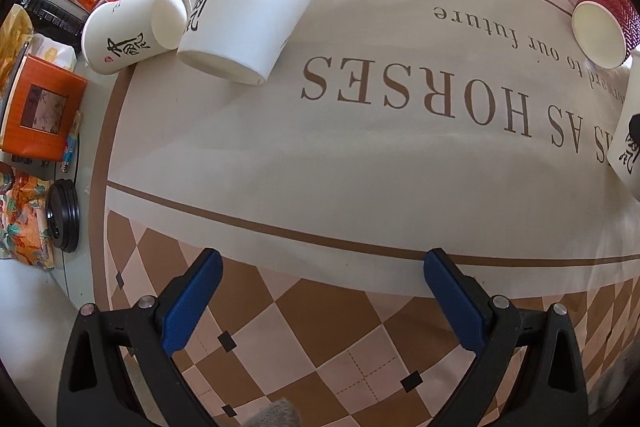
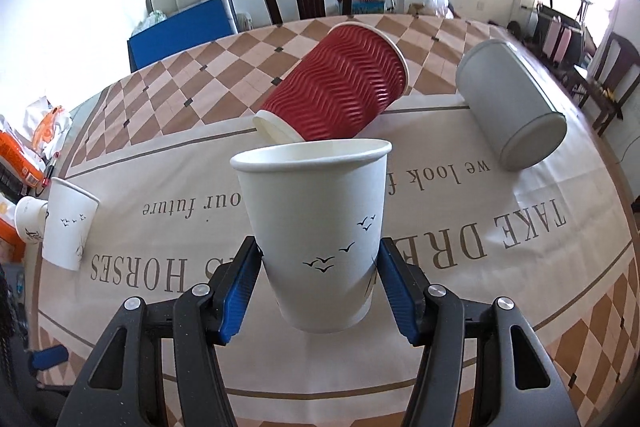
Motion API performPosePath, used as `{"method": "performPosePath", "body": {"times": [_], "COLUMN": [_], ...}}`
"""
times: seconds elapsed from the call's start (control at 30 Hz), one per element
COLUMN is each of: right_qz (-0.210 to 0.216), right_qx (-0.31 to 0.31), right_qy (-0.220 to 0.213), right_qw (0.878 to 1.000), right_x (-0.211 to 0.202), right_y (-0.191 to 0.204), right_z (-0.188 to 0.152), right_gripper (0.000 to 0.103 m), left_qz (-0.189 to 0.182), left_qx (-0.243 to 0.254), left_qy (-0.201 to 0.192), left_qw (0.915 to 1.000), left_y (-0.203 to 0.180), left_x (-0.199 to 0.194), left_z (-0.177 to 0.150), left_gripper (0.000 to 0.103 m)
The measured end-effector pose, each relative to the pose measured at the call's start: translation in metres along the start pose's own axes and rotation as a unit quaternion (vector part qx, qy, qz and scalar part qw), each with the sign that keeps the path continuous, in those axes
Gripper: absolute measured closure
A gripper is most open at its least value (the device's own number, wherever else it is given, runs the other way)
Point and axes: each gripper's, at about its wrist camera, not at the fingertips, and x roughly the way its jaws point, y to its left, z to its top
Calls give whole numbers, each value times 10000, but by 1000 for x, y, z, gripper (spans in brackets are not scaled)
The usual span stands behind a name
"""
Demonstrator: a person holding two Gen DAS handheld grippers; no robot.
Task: Flip cup upright
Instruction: 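Lower the white cup upright onto the tablecloth and open the right tool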
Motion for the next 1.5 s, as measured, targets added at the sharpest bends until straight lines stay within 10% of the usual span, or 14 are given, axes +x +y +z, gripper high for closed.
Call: {"method": "performPosePath", "body": {"times": [0.6,1.5], "right_qz": [-55,-558], "right_qx": [-446,-212], "right_qy": [-36,9], "right_qw": [9990,9982], "right_x": [-14,-99], "right_y": [5,-32], "right_z": [-33,-38], "right_gripper": [39,0], "left_qz": [75,-206], "left_qx": [25,219], "left_qy": [-58,-968], "left_qw": [10000,9949], "left_y": [-18,-49], "left_x": [-15,-119], "left_z": [-11,-43], "left_gripper": [0,0]}}
